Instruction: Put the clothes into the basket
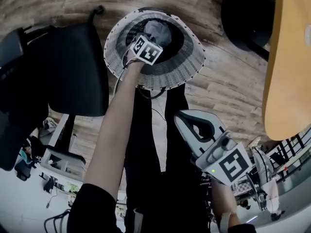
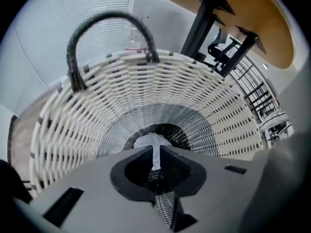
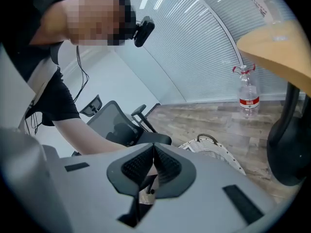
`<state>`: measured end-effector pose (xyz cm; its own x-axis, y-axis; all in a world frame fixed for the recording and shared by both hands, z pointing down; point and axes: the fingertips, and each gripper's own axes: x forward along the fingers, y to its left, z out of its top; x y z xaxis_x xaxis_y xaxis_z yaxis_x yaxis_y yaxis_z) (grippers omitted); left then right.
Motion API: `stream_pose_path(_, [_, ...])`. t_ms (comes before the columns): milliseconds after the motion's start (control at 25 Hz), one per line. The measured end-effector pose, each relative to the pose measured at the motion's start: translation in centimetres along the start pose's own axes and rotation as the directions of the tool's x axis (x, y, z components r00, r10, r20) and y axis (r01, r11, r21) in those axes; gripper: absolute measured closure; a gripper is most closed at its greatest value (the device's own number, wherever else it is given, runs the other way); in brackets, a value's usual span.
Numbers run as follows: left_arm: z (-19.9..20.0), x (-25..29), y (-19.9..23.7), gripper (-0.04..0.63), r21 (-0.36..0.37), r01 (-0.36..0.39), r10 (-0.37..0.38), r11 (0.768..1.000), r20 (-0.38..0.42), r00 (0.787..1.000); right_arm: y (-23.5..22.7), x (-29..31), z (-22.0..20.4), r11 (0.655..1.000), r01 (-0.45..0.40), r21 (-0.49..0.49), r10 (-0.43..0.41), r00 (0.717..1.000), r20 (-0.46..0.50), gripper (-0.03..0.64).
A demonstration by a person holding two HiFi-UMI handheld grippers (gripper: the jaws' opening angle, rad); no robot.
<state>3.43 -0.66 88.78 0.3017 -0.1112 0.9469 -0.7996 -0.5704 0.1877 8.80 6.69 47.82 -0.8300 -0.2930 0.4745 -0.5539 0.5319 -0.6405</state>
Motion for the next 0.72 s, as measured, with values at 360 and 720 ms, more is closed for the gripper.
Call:
stream_pose_path(360, [2.9, -10.8, 0.1, 0.583, 0.082, -0.040, 0.031, 0.996, 0.104, 0.994, 2.6, -2.1, 4.1, 0.990, -0.031, -0.138, 0.031, 1.000, -0.006, 0.600])
stream_pose_path(720, [1.3, -22.8, -4.5, 0.583, 0.033, 0.064, -0.070, 0.997, 0.183, 0.981, 7.0, -5.6, 6.9, 0.973, 0.024, -0.231, -0.027, 1.000, -0.009, 0.600])
